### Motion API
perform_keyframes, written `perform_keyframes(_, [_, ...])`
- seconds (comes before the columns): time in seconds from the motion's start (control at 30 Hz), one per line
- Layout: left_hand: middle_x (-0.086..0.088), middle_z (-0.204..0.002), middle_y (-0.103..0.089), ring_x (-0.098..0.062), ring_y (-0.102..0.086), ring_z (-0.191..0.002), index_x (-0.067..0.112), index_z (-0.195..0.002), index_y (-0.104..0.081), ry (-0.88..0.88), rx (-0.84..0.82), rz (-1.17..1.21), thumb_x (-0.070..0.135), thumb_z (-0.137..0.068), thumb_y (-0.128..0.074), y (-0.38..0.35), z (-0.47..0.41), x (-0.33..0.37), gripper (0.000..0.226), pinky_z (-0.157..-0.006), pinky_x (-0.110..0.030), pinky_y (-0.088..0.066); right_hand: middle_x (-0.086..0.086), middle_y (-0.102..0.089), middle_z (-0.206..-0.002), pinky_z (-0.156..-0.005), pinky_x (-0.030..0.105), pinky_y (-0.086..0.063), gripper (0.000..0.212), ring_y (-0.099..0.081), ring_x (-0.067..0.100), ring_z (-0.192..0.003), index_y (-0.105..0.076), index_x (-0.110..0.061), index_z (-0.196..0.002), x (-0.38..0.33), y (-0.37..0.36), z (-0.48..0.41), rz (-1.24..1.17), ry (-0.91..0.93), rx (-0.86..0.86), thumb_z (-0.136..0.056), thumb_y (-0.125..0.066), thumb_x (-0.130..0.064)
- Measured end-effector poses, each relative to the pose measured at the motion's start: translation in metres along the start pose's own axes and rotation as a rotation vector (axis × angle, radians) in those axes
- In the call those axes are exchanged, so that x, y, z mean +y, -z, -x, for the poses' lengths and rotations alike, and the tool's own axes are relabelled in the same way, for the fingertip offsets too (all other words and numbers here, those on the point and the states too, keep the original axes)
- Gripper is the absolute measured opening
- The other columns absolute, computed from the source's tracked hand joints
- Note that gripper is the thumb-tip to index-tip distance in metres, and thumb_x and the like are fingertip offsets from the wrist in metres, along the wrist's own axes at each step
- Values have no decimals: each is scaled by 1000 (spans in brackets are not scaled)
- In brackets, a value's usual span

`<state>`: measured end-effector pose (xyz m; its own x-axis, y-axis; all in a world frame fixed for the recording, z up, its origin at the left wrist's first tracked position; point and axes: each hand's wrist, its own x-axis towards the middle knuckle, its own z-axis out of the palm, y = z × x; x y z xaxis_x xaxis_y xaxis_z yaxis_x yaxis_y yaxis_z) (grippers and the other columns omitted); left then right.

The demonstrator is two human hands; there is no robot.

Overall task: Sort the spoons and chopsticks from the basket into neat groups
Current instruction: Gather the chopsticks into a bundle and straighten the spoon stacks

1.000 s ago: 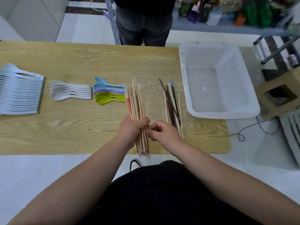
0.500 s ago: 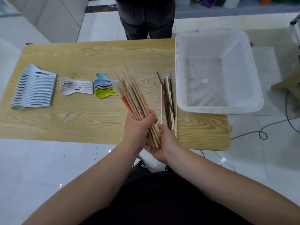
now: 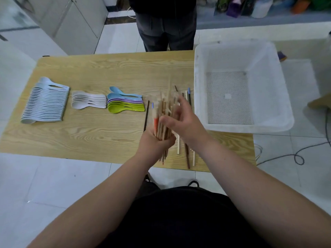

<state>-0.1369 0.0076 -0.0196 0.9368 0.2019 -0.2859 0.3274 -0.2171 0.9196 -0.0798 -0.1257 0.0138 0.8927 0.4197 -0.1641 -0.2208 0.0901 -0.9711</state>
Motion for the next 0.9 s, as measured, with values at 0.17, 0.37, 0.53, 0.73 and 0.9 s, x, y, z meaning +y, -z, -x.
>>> perform_keyframes(0.17, [-7, -86, -74, -11, -68, -73, 35, -89, -66, -33, -54, -7, 13, -75, -82, -2, -23, -10, 30, -59, -28, -57, -10, -68, -104, -90, 31, -57, 77, -69, 12, -96, -37, -46, -141, -23, -10, -25, 224, 336, 95, -81, -81, -27])
perform_keyframes(0.37, [12, -86, -75, 4, -69, -77, 47, -84, -70, -94, -107, -19, 7, -74, -84, 10, -65, -24, 44, -60, -12, -51, -10, -69, -100, -86, 16, -50, 14, -66, 4, -99, -61, -23, -97, -16, -31, -39, 409, 406, 177, -90, -72, -18])
perform_keyframes(0.53, [26, -77, -70, 15, -63, -79, 28, -97, -68, -143, -145, -104, 18, -74, -83, 10, -85, -49, 29, -58, -4, -44, 2, -72, -100, -90, 36, -53, 5, -67, 14, -100, -63, -15, -93, 11, -43, -48, 450, 450, 276, -91, -69, -14])
perform_keyframes(0.73, [19, -74, -69, 3, -64, -72, 37, -87, -64, -229, -205, -107, 46, -66, -74, 8, -92, -62, 25, -60, -23, -47, 4, -70, -108, -94, 37, -51, 22, -68, 19, -103, -69, -2, -114, 38, -42, -56, 611, 557, 359, -96, -56, -7])
perform_keyframes(0.9, [22, -88, -67, 9, -64, -84, 38, -108, -55, -323, -170, -150, 47, -75, -69, 7, -98, -54, 37, -66, -15, -47, 3, -70, -104, -94, 23, -48, 23, -65, 13, -103, -71, -2, -106, 43, -45, -57, 665, 584, 405, -96, -52, -11])
